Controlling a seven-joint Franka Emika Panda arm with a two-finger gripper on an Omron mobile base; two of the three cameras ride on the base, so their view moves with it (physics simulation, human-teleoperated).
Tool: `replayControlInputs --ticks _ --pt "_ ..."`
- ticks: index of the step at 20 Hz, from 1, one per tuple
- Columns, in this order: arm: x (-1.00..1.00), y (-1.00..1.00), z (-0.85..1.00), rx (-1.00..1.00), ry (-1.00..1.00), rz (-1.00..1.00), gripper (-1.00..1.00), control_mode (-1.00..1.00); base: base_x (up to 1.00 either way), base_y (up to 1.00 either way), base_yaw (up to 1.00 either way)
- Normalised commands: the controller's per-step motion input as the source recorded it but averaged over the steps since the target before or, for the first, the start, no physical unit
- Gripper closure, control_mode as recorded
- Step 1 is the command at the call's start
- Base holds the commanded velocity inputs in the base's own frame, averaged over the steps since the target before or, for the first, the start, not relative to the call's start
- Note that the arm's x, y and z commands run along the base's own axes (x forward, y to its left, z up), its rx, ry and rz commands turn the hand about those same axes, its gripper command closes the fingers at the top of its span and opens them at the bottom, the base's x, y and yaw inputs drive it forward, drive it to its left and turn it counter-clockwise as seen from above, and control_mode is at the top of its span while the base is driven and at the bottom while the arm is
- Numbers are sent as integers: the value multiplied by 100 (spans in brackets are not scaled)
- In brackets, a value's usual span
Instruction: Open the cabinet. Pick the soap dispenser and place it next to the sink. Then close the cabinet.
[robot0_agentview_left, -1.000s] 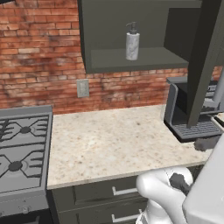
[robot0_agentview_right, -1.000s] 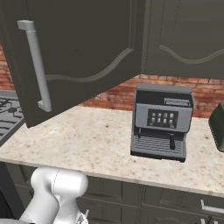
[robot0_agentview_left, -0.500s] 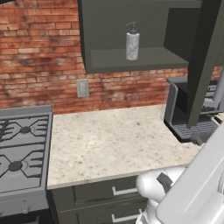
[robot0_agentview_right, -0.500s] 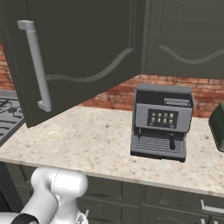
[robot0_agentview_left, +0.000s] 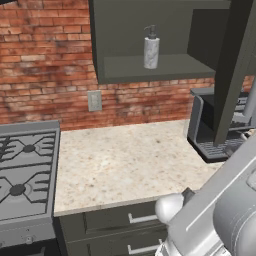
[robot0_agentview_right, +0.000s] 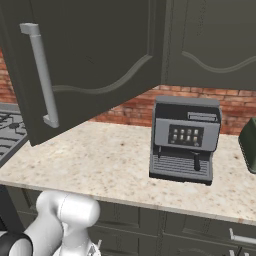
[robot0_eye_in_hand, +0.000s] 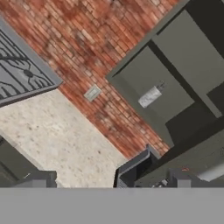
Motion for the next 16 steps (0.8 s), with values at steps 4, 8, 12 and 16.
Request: replayControlInputs --ticks 4,8,12,16 --pt "37 -4 0 -7 7 -13 -100 -100 0 0 0" --pt "55 -16 0 0 0 -2 -100 -100 0 0 0" --pt "94 -2 -23 0 -7 0 -100 -100 0 0 0" --pt "100 0 -17 0 -12 0 -100 -100 0 0 0"
